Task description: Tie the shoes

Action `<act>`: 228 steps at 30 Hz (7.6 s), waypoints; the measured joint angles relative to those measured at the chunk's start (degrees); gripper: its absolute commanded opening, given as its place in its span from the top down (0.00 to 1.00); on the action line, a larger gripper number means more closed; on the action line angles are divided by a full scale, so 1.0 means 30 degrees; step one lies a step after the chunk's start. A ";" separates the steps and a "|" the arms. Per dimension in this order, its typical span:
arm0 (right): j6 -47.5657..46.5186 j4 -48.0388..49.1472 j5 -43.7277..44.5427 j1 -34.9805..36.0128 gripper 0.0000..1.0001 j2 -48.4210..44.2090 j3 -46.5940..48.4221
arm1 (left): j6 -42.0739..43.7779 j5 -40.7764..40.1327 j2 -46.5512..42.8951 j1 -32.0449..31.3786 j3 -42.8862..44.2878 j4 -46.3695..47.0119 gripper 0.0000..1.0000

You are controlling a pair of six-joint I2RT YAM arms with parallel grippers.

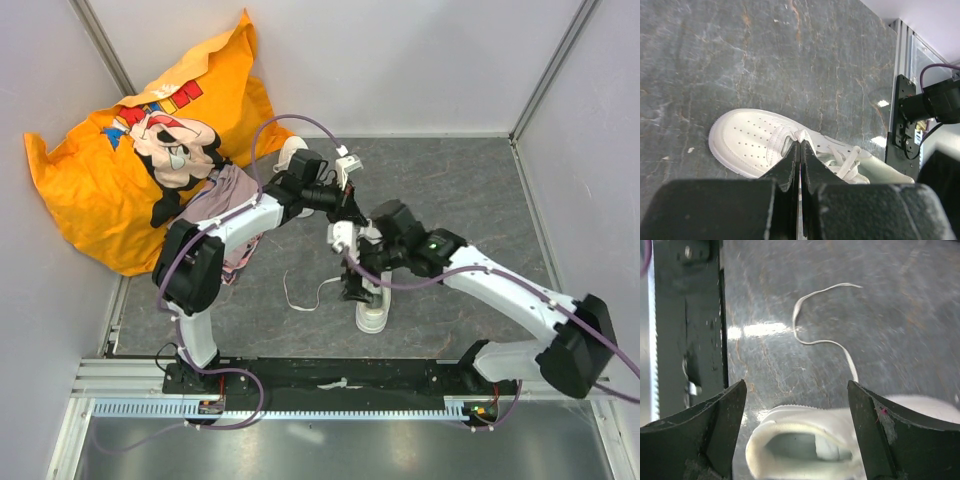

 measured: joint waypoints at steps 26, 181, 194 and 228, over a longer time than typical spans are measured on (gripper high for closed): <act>-1.1963 0.0889 0.2288 0.3672 0.22 1.0418 0.2120 | 0.0080 0.1472 0.1770 -0.0036 0.0000 -0.0896 0.98; -0.3832 -0.1508 0.5581 -0.9508 0.35 0.1566 -0.6375 | 1.1817 -0.5224 -0.9770 0.6980 -0.9734 -0.9355 0.50; -0.2834 -0.0117 0.7045 -0.8750 0.47 0.3475 -0.5719 | 1.1817 -0.5377 -0.9770 0.6980 -0.9857 -0.8867 0.50; -0.2310 -0.3184 0.8808 -0.8816 1.00 0.2324 -0.4240 | 1.2269 -0.5217 -0.9610 0.6980 -1.0324 -0.8459 0.53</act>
